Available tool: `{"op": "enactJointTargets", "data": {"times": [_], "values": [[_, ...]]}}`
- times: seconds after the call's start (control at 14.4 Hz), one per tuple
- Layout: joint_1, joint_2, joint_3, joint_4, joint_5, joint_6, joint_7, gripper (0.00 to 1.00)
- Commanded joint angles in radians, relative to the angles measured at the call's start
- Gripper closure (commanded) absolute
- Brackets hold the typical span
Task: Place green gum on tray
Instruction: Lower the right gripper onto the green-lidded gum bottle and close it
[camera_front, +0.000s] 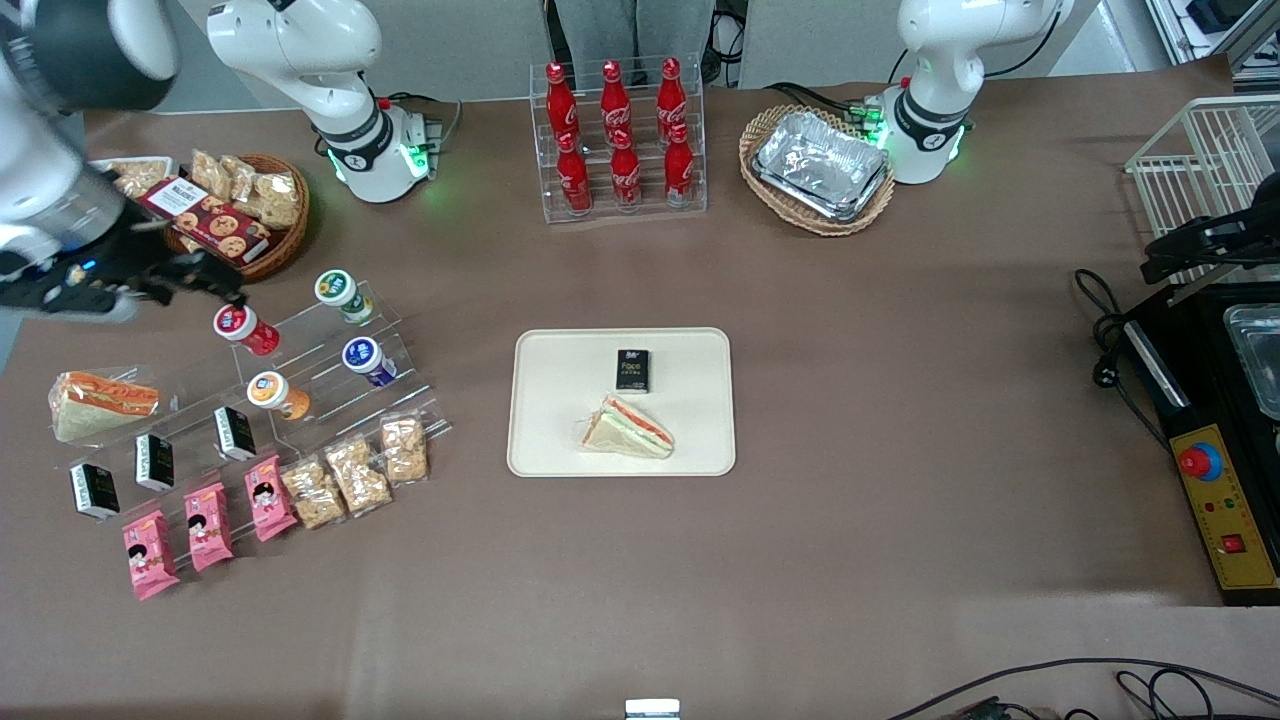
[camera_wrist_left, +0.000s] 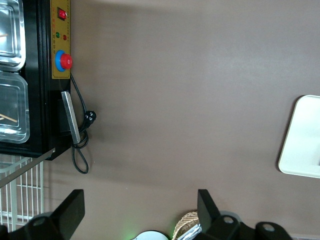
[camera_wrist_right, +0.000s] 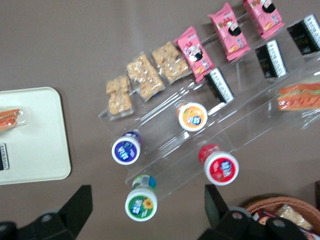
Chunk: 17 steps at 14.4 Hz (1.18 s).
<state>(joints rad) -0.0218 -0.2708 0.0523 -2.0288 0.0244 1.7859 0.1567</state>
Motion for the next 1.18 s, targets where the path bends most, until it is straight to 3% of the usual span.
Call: {"op": "enactJointTargets", "data": {"times": [0.0,0.9,1.11], "values": [[0.031,-0.209,-0.003,-0.264,0.012,0.108,0.041,0.00],[0.068,-0.150,-0.003,-0.309,0.019,0.141,0.084,0.00],[0.069,-0.139,-0.003,-0.366,0.028,0.217,0.086,0.00]]}}
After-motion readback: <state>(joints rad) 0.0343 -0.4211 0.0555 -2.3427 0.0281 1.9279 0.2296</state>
